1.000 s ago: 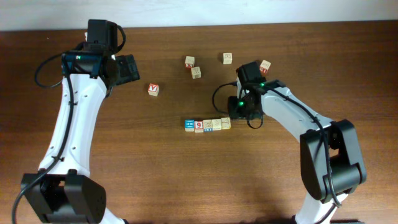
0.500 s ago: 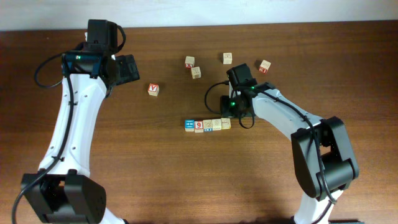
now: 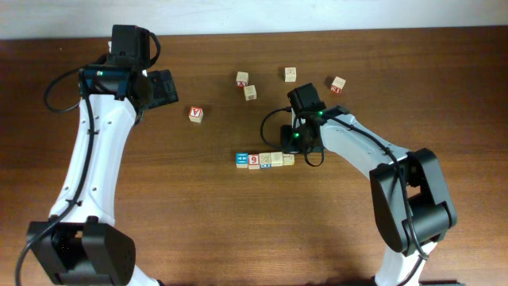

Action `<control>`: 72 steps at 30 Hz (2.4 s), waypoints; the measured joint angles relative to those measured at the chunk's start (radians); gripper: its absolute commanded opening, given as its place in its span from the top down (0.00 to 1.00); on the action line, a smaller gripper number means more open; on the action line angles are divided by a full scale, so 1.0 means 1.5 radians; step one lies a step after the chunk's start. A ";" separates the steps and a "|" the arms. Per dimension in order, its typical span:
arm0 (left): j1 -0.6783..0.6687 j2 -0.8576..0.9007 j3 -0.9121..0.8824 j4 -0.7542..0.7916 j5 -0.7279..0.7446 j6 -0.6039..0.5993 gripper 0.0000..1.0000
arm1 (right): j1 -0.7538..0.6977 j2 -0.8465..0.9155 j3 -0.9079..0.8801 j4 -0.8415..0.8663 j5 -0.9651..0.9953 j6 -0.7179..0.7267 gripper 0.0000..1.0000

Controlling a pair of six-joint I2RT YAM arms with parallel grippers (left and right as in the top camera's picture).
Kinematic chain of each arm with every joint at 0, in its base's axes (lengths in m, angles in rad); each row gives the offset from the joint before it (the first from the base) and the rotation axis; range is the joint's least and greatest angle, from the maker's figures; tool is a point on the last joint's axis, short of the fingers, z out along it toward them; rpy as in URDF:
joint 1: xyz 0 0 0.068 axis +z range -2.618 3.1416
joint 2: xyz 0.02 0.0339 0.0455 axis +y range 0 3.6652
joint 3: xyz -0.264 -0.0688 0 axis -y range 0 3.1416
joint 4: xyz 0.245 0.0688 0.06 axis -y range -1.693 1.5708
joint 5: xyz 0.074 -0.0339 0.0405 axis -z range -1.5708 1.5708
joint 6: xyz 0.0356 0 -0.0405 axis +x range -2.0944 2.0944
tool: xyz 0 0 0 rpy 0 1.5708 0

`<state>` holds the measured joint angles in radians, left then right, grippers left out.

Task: Rotate 5 blocks

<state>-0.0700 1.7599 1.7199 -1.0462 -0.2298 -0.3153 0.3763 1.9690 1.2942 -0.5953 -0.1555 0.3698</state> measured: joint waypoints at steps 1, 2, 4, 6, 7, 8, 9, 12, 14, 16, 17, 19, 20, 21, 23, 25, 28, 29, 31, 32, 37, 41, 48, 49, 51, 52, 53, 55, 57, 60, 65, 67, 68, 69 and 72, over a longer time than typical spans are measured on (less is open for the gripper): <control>0.000 0.000 0.000 0.000 0.000 0.000 0.01 | 0.001 0.000 0.000 -0.001 0.000 0.000 0.90; 0.000 0.000 0.000 0.000 0.000 0.000 0.01 | 0.001 0.000 0.000 -0.001 0.000 0.000 0.90; 0.000 0.000 0.000 0.000 0.000 0.000 0.01 | 0.001 0.000 0.000 -0.002 0.000 0.000 0.90; 0.000 0.000 0.000 0.000 0.000 0.000 0.01 | 0.001 0.000 0.000 -0.002 0.000 0.000 0.89; 0.000 0.000 0.000 0.000 0.000 0.000 0.01 | 0.001 0.000 0.000 -0.002 0.000 0.000 0.84; 0.000 0.000 0.000 0.000 0.000 0.000 0.01 | 0.001 0.000 0.000 -0.002 0.000 0.000 0.77; 0.000 0.000 0.000 0.000 0.000 0.000 0.01 | 0.001 0.000 0.000 -0.001 0.000 0.000 0.76; 0.000 0.000 0.000 -0.001 0.000 0.000 0.01 | -0.007 0.000 0.024 -0.011 -0.007 -0.002 0.76; 0.000 0.000 0.000 0.001 0.000 0.000 0.01 | -0.036 -0.001 0.085 -0.054 -0.028 -0.002 0.76; 0.000 0.000 0.000 0.000 0.000 0.000 0.01 | -0.082 -0.014 0.159 -0.110 -0.053 -0.011 0.72; 0.000 0.000 0.000 0.000 0.000 0.000 0.01 | -0.105 -0.026 0.200 -0.167 -0.066 -0.022 0.69; 0.000 0.000 0.000 0.000 0.000 0.000 0.01 | -0.141 -0.061 0.278 -0.256 -0.082 -0.046 0.60; 0.000 0.000 0.000 -0.001 0.000 0.000 0.01 | -0.158 -0.081 0.317 -0.304 -0.086 -0.063 0.56; 0.000 0.000 0.000 0.000 0.000 0.000 0.01 | -0.174 -0.097 0.350 -0.353 -0.090 -0.072 0.56; 0.000 0.000 0.000 0.000 0.000 0.000 0.01 | -0.200 -0.123 0.384 -0.411 -0.095 -0.088 0.40; 0.000 0.000 0.000 0.000 0.000 0.000 0.01 | -0.223 -0.135 0.393 -0.456 -0.096 -0.095 0.36; 0.000 0.000 0.000 0.000 0.000 0.000 0.01 | -0.236 -0.135 0.392 -0.504 -0.095 -0.107 0.30; 0.000 0.000 0.000 0.000 0.000 0.000 0.01 | -0.236 -0.135 0.392 -0.514 -0.095 -0.128 0.28; 0.000 0.000 0.000 0.000 0.000 0.000 0.01 | -0.236 -0.135 0.392 -0.517 -0.095 -0.156 0.24; 0.000 0.000 0.000 0.000 0.000 0.000 0.01 | -0.236 -0.135 0.392 -0.518 -0.095 -0.171 0.22; 0.000 0.000 0.000 0.000 0.000 0.000 0.01 | -0.236 -0.135 0.392 -0.521 -0.095 -0.226 0.22; 0.000 0.000 0.000 0.000 0.000 0.000 0.01 | -0.236 -0.135 0.392 -0.524 -0.102 -0.234 0.21; 0.000 0.000 0.000 0.001 0.016 0.000 0.01 | -0.236 -0.135 0.392 -0.531 -0.126 -0.237 0.15; 0.000 0.000 0.000 0.001 0.037 0.000 0.01 | -0.236 -0.135 0.392 -0.531 -0.128 -0.237 0.15; 0.000 0.000 0.000 0.003 0.076 0.000 0.01 | -0.236 -0.135 0.385 -0.521 -0.130 -0.237 0.16; 0.000 0.000 0.000 0.010 0.102 0.000 0.16 | -0.236 -0.135 0.372 -0.513 -0.130 -0.237 0.16; 0.000 0.000 0.000 0.018 0.120 -0.001 0.36 | -0.236 -0.135 0.357 -0.499 -0.130 -0.237 0.16; 0.000 0.000 0.000 0.031 0.147 -0.004 0.83 | -0.236 -0.135 0.312 -0.460 -0.137 -0.237 0.21; 0.000 0.000 0.000 0.025 0.165 -0.019 1.00 | -0.236 -0.134 0.262 -0.402 -0.160 -0.238 0.26; -0.007 0.000 0.000 0.002 0.178 -0.048 1.00 | -0.228 -0.133 0.199 -0.365 -0.186 -0.236 0.42; -0.045 0.000 -0.056 0.001 0.234 -0.025 1.00 | -0.217 -0.132 0.162 -0.339 -0.205 -0.236 0.53; -0.059 0.003 -0.084 0.007 0.267 0.023 1.00 | -0.189 -0.132 0.160 -0.311 -0.204 -0.236 0.52; -0.067 0.011 -0.090 0.010 0.277 0.043 1.00 | -0.164 -0.132 0.159 -0.292 -0.189 -0.219 0.52; -0.076 0.023 -0.092 0.019 0.282 0.052 1.00 | -0.152 -0.132 0.159 -0.278 -0.165 -0.195 0.52; -0.115 0.089 -0.092 0.070 0.286 0.056 1.00 | -0.134 -0.132 0.159 -0.247 -0.094 -0.117 0.52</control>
<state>-0.2432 1.8938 1.5814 -0.9417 0.1989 -0.2314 0.1753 1.7706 1.5326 -0.9657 -0.2962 0.1947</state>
